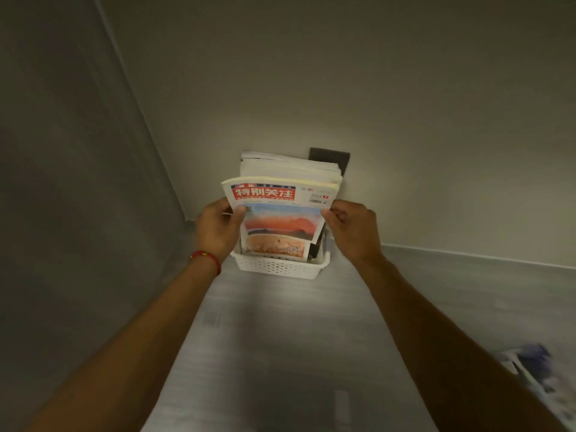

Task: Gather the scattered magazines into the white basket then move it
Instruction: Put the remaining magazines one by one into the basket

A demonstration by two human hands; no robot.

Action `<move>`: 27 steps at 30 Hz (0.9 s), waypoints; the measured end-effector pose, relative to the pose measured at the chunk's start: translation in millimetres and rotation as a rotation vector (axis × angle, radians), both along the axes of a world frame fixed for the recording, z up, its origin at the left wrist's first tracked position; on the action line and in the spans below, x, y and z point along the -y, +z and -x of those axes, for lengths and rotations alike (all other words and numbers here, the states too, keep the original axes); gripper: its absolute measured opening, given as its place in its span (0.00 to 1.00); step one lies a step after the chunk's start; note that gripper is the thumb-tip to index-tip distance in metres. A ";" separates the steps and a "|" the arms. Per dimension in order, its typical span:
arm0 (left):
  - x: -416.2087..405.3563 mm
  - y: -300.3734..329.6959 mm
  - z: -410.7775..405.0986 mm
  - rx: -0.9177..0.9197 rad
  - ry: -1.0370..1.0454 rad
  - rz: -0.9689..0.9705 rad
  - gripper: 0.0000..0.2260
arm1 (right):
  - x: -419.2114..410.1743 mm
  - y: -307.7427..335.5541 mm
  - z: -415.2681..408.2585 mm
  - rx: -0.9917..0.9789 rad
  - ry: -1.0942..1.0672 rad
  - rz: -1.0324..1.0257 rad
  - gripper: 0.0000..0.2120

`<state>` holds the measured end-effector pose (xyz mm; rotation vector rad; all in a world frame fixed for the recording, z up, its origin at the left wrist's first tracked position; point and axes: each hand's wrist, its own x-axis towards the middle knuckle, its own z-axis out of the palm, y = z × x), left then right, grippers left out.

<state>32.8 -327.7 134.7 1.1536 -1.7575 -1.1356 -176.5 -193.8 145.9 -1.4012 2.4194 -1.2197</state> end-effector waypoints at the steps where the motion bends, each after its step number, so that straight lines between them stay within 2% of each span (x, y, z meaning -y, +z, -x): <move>1: 4.0 -7.8 1.0 0.005 0.012 -0.040 0.09 | 4.7 -7.1 -1.1 0.013 -0.013 -0.018 0.09; 11: 16.1 -51.3 16.6 0.047 0.116 -0.224 0.13 | 30.1 -65.5 -6.0 0.238 -0.122 -0.133 0.08; 16: 14.4 -58.4 25.4 0.040 0.073 -0.282 0.15 | 26.9 -60.1 -4.8 0.662 -0.062 -0.035 0.16; 18: 15.8 -57.8 26.1 0.029 0.049 -0.341 0.17 | 14.0 -60.1 -2.7 0.747 0.013 -0.042 0.19; 22: 5.7 -57.4 20.4 0.094 0.102 -0.336 0.18 | -37.1 -71.6 9.7 0.651 0.060 -0.105 0.20; 25: -30.4 -57.2 19.1 0.204 0.206 -0.167 0.16 | -104.1 -90.3 29.5 0.510 0.031 -0.126 0.18; 27: -70.3 -59.3 26.4 0.210 0.167 -0.051 0.16 | -160.3 -104.6 48.4 0.425 -0.026 -0.136 0.15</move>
